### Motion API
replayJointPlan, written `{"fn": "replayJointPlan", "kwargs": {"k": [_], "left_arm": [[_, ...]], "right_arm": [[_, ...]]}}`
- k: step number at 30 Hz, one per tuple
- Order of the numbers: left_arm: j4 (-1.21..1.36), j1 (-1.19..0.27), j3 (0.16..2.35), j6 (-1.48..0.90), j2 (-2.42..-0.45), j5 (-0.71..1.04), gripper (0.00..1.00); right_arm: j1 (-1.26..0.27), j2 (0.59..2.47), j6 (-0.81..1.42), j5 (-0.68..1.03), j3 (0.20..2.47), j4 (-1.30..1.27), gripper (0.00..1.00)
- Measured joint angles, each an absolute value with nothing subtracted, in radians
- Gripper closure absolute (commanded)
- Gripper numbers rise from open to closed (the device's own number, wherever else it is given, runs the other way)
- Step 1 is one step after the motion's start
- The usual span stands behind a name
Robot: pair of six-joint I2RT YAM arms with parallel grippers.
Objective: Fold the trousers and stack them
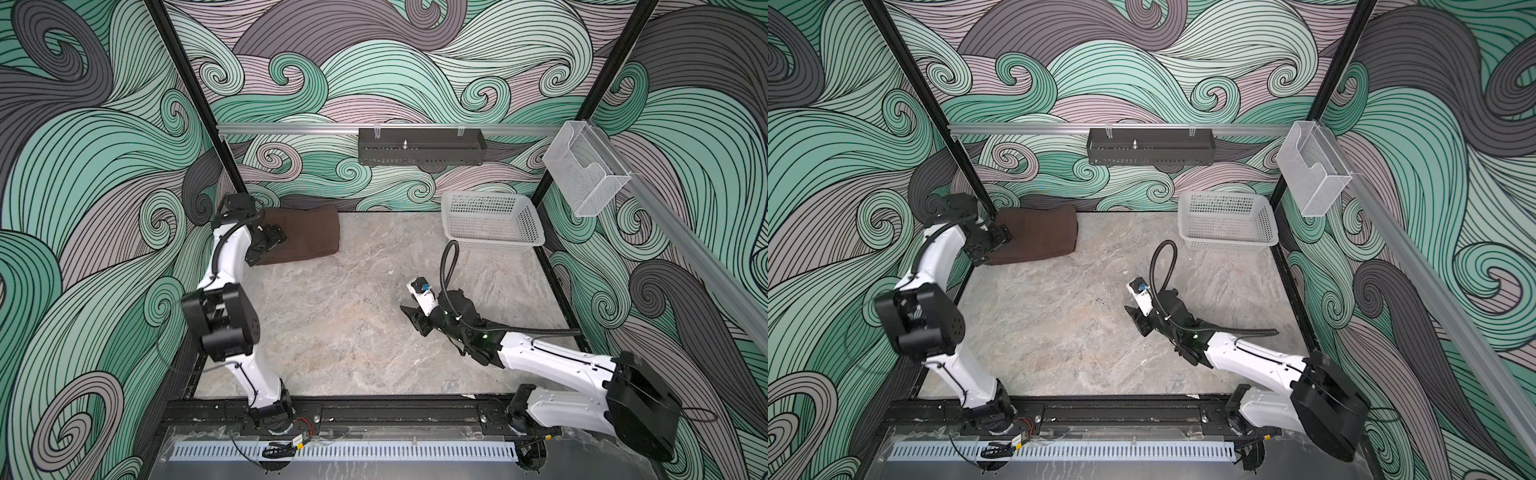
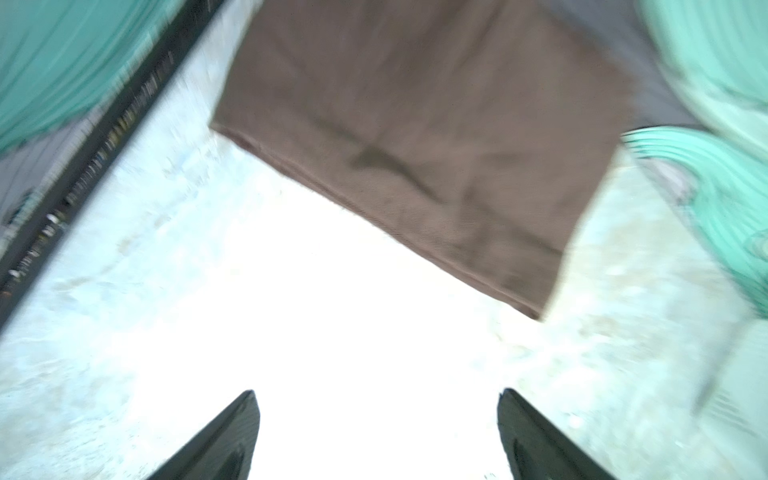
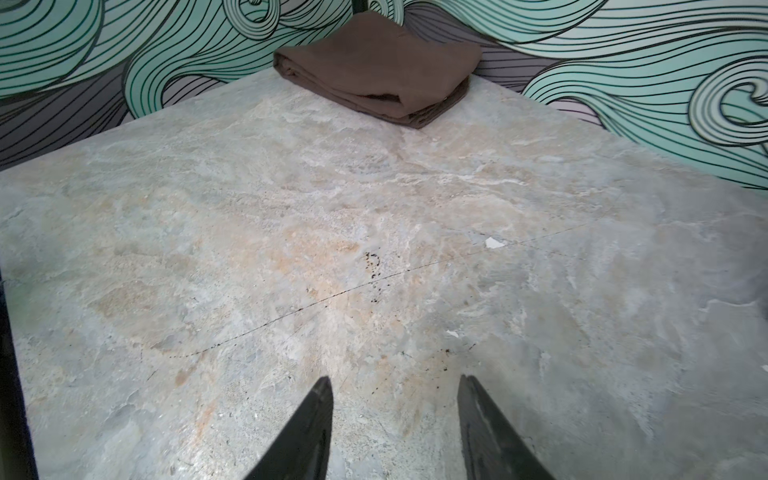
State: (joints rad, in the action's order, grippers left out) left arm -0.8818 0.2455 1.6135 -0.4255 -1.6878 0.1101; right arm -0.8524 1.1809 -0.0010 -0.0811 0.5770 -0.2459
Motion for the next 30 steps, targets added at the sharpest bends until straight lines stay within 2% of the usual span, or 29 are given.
{"fn": "replayJointPlan", "kwargs": {"k": [7,11,15,23,25,30], "left_arm": [[-0.625,0.245,1.208,-0.358,-1.260,0.033,0.07],[-0.445,0.245,0.966,-0.347,-1.122,0.001,0.03],[-0.309,0.245,0.814,-0.367,-1.097,-0.017,0.02],[-0.133,0.242,0.686,-0.468,-1.146,-0.038,0.02],[-0.088,0.236,0.643,-0.486,-1.146,-0.057,0.02],[-0.023,0.214,0.602,-0.482,-1.152,-0.141,0.02]], "right_arm": [[-0.694,1.029,0.006,-0.208,0.530,-0.207,0.47],[-0.594,0.972,0.010,-0.292,0.484,-0.209,0.45],[-0.502,0.962,-0.009,-0.368,0.416,-0.265,0.34],[-0.293,1.056,-0.014,-0.451,0.360,-0.414,0.12],[-0.245,1.080,-0.012,-0.453,0.355,-0.461,0.02],[-0.155,1.154,-0.004,-0.438,0.321,-0.576,0.01]]}}
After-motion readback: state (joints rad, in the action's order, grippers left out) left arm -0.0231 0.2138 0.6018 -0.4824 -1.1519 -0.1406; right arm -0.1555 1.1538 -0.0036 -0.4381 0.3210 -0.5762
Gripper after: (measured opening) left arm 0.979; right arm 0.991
